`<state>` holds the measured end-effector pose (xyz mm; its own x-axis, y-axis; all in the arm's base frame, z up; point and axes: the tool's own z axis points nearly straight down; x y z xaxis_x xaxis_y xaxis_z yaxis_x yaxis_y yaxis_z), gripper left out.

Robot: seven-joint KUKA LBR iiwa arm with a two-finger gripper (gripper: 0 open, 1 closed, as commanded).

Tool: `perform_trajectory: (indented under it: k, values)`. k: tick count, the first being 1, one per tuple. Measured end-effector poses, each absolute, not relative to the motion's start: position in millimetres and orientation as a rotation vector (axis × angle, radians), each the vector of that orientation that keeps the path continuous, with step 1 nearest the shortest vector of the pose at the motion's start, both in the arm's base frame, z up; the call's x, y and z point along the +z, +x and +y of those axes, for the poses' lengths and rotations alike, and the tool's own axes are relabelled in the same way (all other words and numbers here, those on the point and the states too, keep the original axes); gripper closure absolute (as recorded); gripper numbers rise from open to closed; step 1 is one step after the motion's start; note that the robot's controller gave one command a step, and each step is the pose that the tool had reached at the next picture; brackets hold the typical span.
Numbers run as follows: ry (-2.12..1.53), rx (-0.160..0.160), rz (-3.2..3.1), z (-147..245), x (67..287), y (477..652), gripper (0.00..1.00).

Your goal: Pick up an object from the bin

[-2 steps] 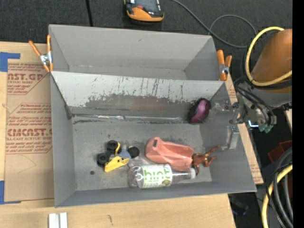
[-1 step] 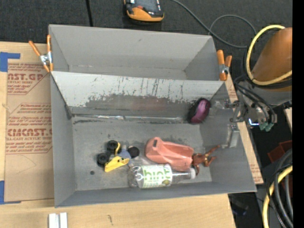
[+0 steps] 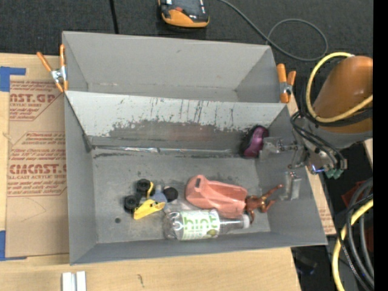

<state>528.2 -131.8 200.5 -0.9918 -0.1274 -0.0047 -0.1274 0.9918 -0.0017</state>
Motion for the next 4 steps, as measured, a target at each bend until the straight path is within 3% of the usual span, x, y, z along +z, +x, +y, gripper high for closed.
perform_trajectory:
  k: [1,2,3,4]
  values:
    - [-0.529,0.001,3.097,-152,159,517.9,0.00]
    - [-0.646,0.002,3.076,-153,131,514.3,0.00]
    - [-0.844,0.010,3.028,-148,67,516.9,0.00]
    - [-0.956,0.009,2.995,-147,69,521.2,1.00]
